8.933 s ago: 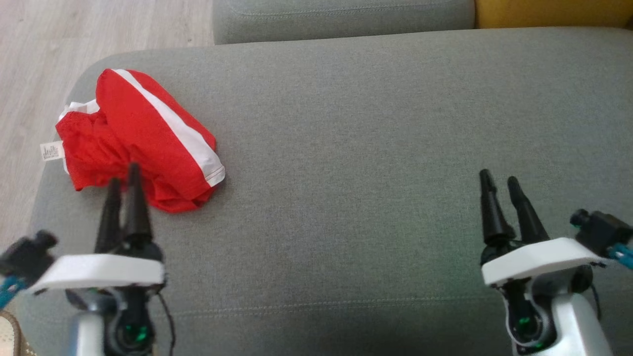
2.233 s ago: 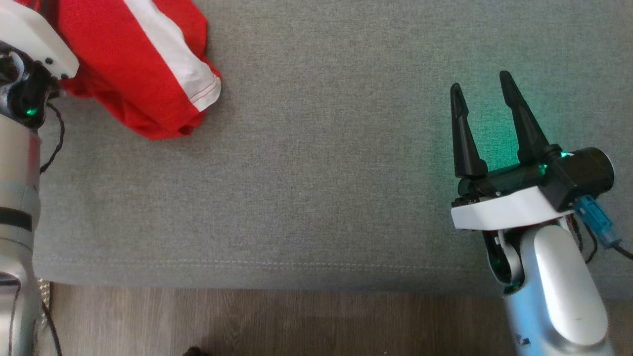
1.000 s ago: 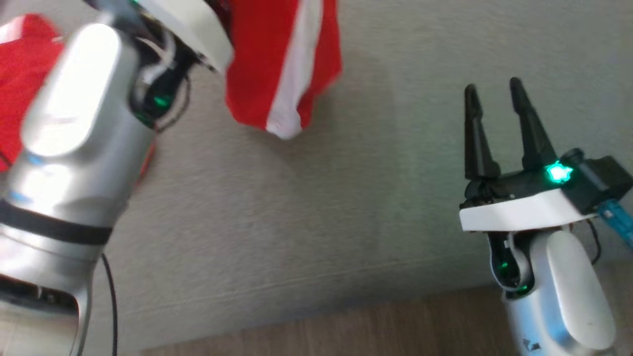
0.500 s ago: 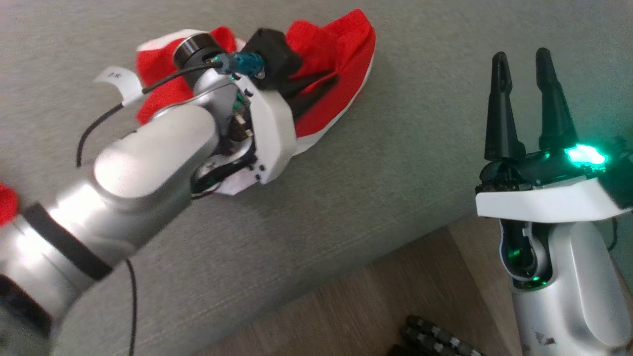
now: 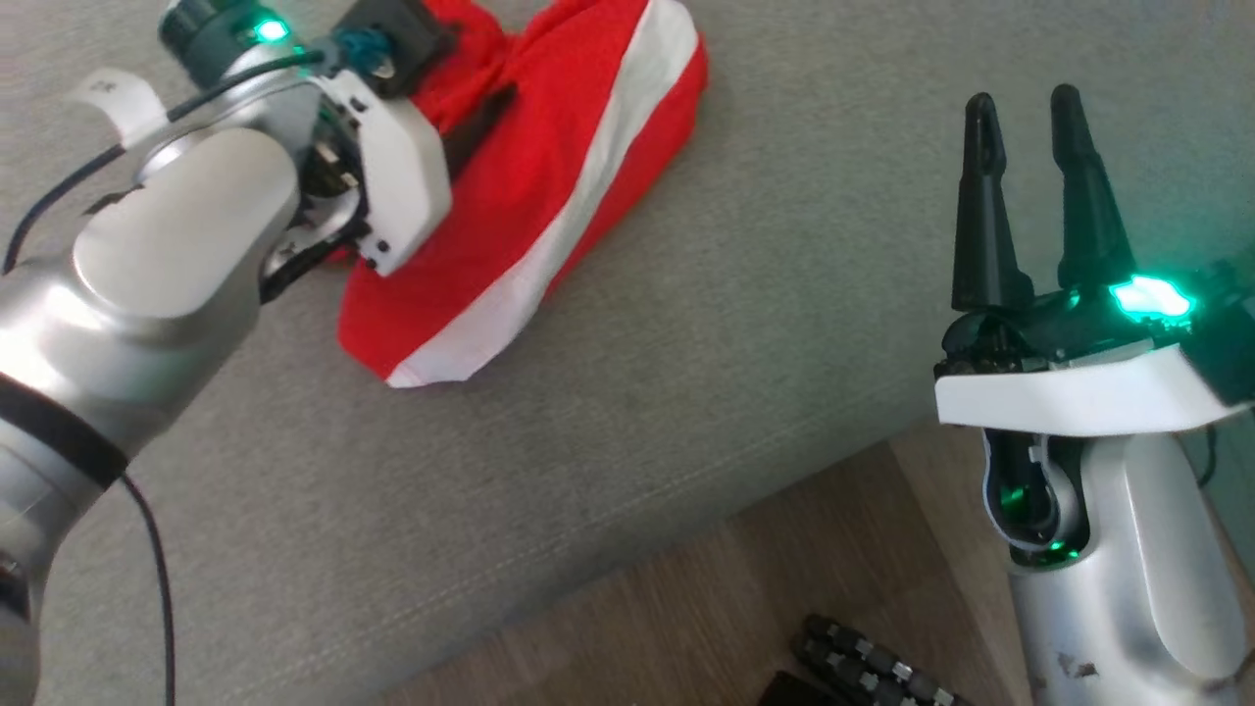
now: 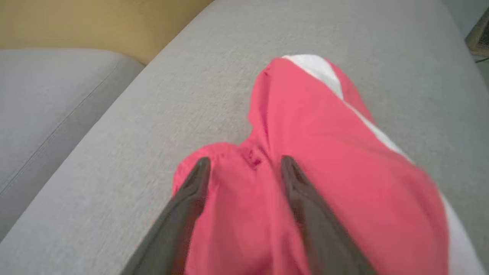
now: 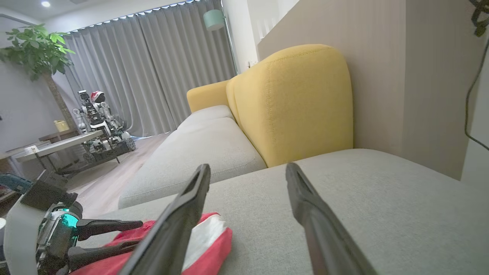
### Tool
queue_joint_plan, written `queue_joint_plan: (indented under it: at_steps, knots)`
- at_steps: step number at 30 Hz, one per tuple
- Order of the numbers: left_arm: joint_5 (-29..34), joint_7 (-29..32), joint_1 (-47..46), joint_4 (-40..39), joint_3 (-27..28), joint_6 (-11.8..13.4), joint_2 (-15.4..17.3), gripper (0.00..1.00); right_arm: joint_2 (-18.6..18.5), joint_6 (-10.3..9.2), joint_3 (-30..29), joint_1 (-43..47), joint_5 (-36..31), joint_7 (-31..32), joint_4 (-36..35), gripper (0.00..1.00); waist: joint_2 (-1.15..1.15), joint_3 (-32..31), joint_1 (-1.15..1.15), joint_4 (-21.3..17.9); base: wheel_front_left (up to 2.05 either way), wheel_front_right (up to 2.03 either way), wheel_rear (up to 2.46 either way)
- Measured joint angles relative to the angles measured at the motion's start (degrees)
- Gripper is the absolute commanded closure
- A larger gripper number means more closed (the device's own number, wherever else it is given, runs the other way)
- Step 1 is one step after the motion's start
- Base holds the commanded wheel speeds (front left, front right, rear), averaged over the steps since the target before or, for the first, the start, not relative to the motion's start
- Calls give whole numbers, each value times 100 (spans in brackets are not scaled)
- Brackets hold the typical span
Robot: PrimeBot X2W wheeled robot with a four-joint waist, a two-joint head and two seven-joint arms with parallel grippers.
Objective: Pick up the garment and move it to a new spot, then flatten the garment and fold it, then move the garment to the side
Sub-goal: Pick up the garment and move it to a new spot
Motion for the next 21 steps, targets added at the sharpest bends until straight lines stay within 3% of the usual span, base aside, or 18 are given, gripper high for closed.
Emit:
queue_joint_plan:
  at_steps: [7,13,21]
  knots:
    - [-256,-911,-15,871,227,11,-433,0,-1,0,-96,-14,-159,0,51,0,0,-76,0,344,0,0,0]
    - [-578,-1392,47,1151,870,274,-802,0,0,0,-252,-4,-516,0,145,0,0,-247,0,837,0,0,0]
    - [-447,-1432,1359,-143,2694,973,-836,0,-1,0,-480,158,-1003,0,349,0,0,-699,0,1545,0,0,0]
